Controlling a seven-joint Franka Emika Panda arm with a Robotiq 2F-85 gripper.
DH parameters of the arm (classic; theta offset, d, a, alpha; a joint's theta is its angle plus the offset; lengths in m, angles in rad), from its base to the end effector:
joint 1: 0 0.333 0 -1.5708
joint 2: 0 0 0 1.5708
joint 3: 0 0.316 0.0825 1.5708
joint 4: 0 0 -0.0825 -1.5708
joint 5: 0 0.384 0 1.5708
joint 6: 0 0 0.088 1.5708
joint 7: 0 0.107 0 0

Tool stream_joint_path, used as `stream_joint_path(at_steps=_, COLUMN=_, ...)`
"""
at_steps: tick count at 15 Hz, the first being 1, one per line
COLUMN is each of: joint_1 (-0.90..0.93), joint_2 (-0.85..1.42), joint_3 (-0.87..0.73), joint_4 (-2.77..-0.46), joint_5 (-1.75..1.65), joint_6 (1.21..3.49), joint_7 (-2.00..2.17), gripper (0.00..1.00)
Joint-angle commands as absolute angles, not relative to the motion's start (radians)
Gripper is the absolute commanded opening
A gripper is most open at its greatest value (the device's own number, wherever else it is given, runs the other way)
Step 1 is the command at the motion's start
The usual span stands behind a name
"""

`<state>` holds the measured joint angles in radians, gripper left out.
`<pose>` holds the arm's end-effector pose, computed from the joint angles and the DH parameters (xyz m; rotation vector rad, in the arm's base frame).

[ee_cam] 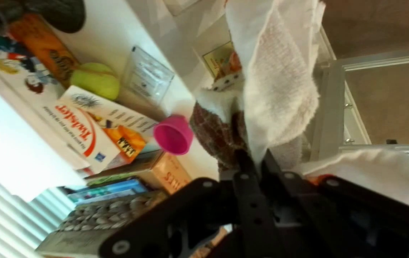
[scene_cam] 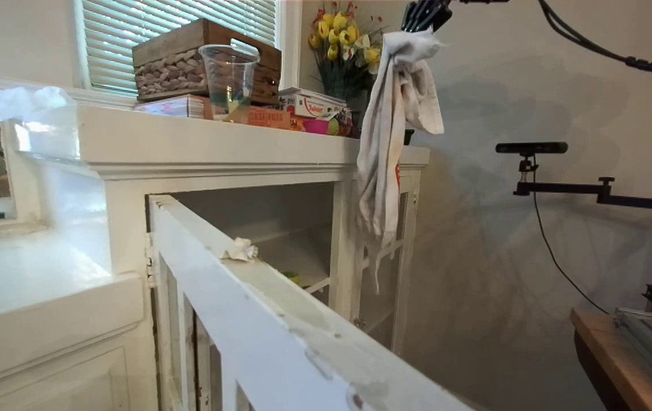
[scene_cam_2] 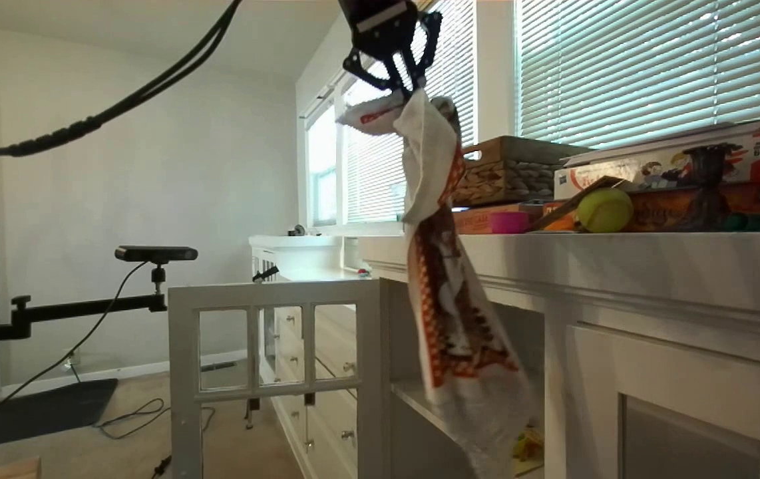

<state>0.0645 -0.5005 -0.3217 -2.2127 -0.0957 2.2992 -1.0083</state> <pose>0.4306 -0.1441 0.6236 2.5660 1.0653 0.7107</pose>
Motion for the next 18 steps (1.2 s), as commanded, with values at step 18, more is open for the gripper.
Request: stream_joint_path(at_steps=18, joint_1=0.027, joint_2=-0.244, joint_3=-0.236, joint_4=-1.502, joint_5=-0.06, joint_6=2.183, joint_7=-0.989, gripper=0.03)
